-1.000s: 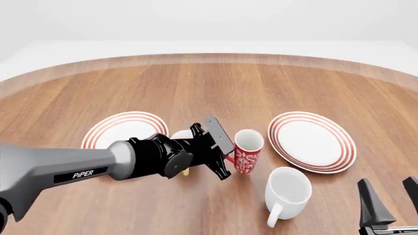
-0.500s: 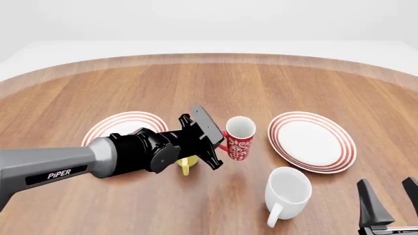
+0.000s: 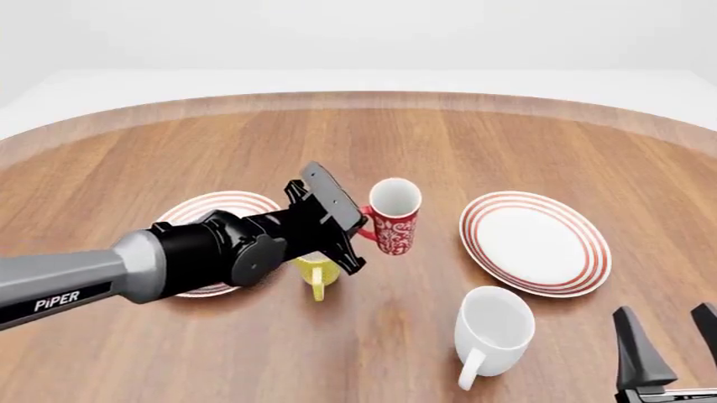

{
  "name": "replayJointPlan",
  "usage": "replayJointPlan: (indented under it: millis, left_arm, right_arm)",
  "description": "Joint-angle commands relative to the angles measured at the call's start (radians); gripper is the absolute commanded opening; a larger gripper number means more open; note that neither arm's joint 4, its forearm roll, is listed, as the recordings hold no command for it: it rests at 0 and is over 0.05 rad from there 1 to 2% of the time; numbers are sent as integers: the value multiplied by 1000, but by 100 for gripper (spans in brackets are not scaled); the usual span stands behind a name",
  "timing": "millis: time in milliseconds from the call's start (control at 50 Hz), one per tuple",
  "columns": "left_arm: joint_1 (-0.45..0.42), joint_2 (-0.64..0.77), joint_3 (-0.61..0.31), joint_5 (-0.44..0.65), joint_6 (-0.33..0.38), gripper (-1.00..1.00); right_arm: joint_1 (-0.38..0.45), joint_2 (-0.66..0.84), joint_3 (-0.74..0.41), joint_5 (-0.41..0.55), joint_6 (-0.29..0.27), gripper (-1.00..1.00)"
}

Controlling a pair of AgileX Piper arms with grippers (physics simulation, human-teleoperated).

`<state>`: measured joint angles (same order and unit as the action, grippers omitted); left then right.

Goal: Put the red mug on the left plate.

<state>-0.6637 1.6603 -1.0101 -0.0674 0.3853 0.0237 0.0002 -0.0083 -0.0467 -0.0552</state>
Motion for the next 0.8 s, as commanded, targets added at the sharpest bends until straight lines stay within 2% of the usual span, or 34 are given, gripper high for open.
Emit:
replayJointPlan:
  millis: [20,440,800]
  left_arm:
    - [34,-36,20,-14,10,-100]
    - [101,-99,70,-31,11,-100]
    - [192,-153,136,-64,5,-100]
  right_arm:
    - [0,0,4,-7,-4,100]
    - [0,0,2,-7,-10,100]
    - [-1,0,-9,0,-14,100]
